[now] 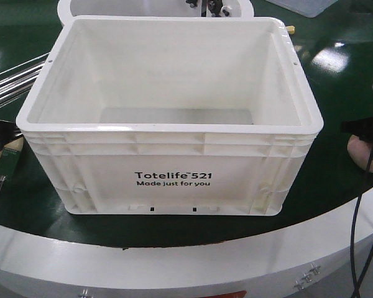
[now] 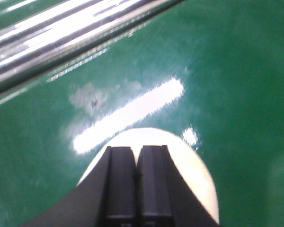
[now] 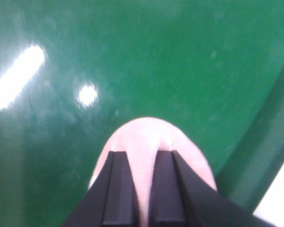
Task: Place moving items into box and shelve
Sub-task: 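Lift both held balls up over the white crate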
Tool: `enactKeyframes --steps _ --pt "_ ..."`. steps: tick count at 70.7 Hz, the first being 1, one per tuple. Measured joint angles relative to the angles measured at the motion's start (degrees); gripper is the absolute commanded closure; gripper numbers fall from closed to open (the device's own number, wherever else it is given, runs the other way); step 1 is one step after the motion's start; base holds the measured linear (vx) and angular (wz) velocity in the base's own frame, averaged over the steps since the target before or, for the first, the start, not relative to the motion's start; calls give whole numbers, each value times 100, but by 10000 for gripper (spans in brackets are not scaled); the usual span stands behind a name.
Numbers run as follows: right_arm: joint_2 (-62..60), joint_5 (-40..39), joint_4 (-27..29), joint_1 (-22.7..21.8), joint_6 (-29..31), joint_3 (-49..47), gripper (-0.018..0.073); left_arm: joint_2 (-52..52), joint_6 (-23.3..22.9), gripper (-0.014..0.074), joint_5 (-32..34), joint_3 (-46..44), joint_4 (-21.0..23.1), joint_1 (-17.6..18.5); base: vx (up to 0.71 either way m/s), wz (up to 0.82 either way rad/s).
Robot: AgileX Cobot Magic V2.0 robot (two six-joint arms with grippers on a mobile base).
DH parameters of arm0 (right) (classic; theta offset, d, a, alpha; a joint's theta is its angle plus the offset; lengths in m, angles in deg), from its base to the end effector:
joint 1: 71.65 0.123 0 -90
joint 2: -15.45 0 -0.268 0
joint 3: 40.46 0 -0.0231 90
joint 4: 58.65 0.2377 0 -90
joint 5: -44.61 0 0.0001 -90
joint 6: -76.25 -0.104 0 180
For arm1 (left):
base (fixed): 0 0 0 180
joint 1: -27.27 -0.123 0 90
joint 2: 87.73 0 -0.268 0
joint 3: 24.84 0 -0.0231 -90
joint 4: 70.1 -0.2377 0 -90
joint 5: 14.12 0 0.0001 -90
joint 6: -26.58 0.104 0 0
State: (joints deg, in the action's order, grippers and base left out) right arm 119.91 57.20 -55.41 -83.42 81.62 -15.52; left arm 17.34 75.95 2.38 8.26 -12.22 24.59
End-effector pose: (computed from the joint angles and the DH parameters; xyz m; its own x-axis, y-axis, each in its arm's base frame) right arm 0.3226 -0.0659 0.1675 -0.7781 0.1228 -0.6160 0.1667 0.9859 -0.0140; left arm 0.3221 0.0400 0.1562 -0.5964 -0.1533 -0.7879 -0.3111 0.9490 0.0508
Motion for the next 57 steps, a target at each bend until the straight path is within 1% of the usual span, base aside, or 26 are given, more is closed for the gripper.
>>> enactKeyframes --steps 19,43,57 --pt "-595 -413 10 0 0 5 568 -254 0 602 -409 -593 -5 0 0 0" --pt "-1523 -709 10 0 31 13 568 -566 0 602 -819 -1235 -21 0 0 0" --pt "-2101 -871 10 0 196 43 568 -847 0 602 -1030 -1536 -291 0 0 0"
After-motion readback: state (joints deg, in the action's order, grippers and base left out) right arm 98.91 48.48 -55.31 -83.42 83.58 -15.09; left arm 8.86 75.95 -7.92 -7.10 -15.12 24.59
